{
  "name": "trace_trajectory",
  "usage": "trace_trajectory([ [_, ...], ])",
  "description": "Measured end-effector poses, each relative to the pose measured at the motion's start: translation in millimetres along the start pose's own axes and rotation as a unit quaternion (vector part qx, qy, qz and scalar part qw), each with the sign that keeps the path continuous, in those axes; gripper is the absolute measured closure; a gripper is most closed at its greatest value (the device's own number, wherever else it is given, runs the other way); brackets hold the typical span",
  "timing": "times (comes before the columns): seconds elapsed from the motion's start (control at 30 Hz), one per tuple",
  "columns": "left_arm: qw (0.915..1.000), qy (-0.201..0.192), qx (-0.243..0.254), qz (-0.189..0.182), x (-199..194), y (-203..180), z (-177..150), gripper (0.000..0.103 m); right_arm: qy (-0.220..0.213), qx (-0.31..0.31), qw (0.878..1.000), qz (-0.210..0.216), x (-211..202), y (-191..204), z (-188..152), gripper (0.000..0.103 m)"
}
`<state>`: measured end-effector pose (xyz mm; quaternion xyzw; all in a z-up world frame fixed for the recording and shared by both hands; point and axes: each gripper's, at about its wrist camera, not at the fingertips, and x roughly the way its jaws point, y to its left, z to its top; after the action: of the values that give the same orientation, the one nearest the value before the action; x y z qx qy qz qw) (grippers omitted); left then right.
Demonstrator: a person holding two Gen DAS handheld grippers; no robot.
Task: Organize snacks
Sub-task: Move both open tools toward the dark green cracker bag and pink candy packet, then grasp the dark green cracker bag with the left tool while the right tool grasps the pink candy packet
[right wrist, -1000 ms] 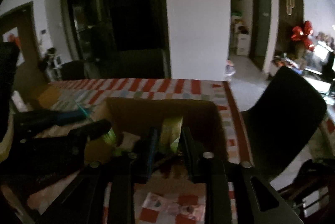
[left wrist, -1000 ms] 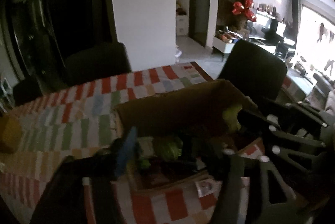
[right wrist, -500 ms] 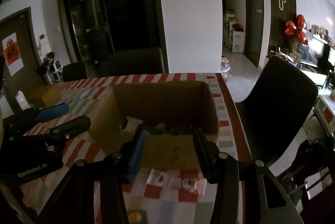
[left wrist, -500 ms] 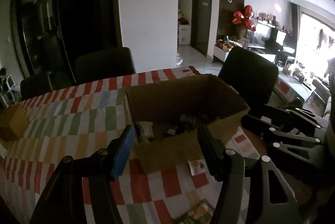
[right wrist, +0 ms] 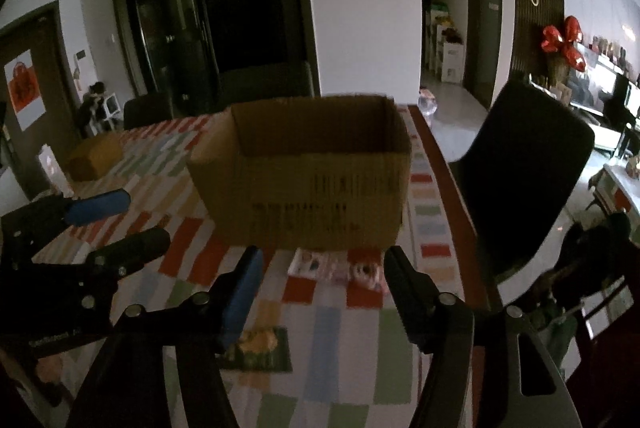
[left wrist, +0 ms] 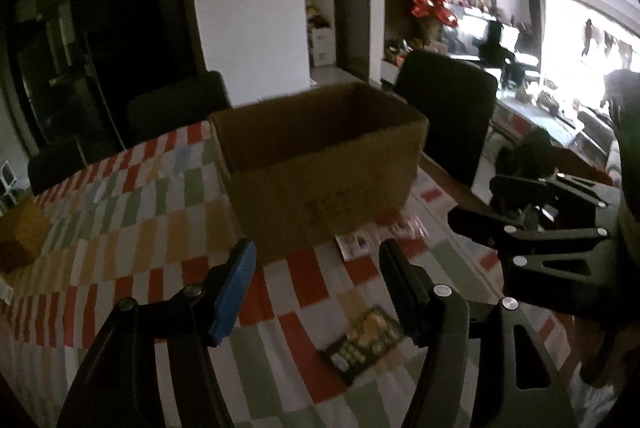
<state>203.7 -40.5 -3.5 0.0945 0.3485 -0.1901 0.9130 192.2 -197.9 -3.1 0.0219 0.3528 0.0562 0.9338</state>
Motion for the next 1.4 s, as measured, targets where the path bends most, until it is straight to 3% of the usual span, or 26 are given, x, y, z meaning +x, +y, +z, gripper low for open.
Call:
trace_trajectory([
  [0.37, 0.9968, 0.063, 0.037, -0.033, 24.0, -17.9, -43.1, 0.032, 0.073, 0.004, 0.997, 0.000, 18.8, -1.5, -55.9, 0.039],
  [0.6, 0.9885, 0.109, 0.092, -0.051, 50.6, -30.3, -67.2, 0.031, 0.119, -0.003, 0.993, -0.011, 35.9, -1.2, -84.1, 0.039],
  [1.07, 0.9715, 0.174, 0.151, -0.056, 105.3, -40.8, -86.0, 0.028, 0.168, -0.005, 0.985, -0.026, 59.9, -6.6, -105.9, 0.039],
  [1.33, 0.9695, 0.182, 0.146, -0.075, 121.5, -42.4, -84.6, 0.029, 0.177, 0.000, 0.984, -0.031, 67.7, -12.0, -107.2, 0.039],
  [1.4, 0.9684, 0.184, 0.143, -0.089, 122.6, -41.4, -83.8, 0.035, 0.178, 0.000, 0.984, -0.031, 69.0, -12.4, -106.7, 0.039],
])
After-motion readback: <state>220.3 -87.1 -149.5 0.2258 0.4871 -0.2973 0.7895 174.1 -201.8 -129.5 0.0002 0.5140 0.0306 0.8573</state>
